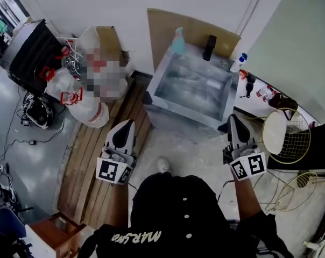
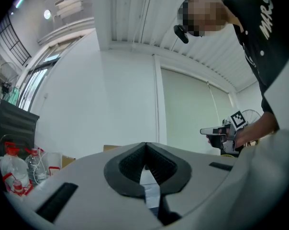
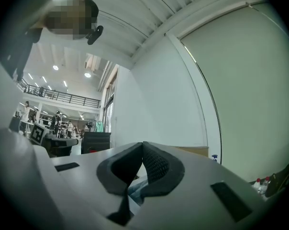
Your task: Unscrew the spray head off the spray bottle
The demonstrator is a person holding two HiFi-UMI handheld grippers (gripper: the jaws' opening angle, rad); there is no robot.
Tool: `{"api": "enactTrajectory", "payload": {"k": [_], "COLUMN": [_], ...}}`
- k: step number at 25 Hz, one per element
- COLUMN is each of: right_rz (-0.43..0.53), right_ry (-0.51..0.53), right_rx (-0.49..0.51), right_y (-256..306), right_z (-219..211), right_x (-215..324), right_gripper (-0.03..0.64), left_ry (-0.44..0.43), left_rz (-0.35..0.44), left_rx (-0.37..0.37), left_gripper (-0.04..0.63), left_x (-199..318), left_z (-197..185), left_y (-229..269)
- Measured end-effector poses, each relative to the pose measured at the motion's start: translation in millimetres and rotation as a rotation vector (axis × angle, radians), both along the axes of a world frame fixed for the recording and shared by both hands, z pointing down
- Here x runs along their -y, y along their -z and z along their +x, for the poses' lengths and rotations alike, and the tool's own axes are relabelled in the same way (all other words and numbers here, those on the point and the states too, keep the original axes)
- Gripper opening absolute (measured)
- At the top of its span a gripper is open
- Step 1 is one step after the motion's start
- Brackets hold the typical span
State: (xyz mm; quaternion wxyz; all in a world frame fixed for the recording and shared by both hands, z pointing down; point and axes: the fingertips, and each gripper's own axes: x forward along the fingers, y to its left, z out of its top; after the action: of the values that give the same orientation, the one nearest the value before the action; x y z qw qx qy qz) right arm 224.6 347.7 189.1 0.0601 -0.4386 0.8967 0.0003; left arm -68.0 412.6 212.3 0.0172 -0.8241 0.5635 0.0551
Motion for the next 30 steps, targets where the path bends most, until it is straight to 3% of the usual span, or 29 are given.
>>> {"api": "enactTrajectory", "payload": {"k": [7,11,16,25,30], "right_rz": [-0.032,-0.044,-0.05,-0.016,-0.025], "right_ry": [-0.03,-0.029,-0.021,0.027,0.095], "right_rx": [-0.006,-0.027,-0.047,-0.046,-0.058], "right_y": [-8,-15,-23,-11,-16], "right_z": [-26,-34,-40,-41,-39], "right_x": [33,50,79,163,215], "right_gripper": [0.012,0.012,0.012,0.012,0.012], "left_ry": [-0.041,-0.08,-0.088,-0.078,-0.099], "left_rz": [-0.011,0.021,-0.001,-0.015,-0.01], "left_rx": [0.027,0.007,0.0,0.045,0.021], "left_gripper": [0.025,0.026,0.025,0.025,0.025], "left_x": [38,56,81,163,220], "left_z": [-22,-19,-15,-5,11], "left_y": [-14,-13,-15,-7,-5]}}
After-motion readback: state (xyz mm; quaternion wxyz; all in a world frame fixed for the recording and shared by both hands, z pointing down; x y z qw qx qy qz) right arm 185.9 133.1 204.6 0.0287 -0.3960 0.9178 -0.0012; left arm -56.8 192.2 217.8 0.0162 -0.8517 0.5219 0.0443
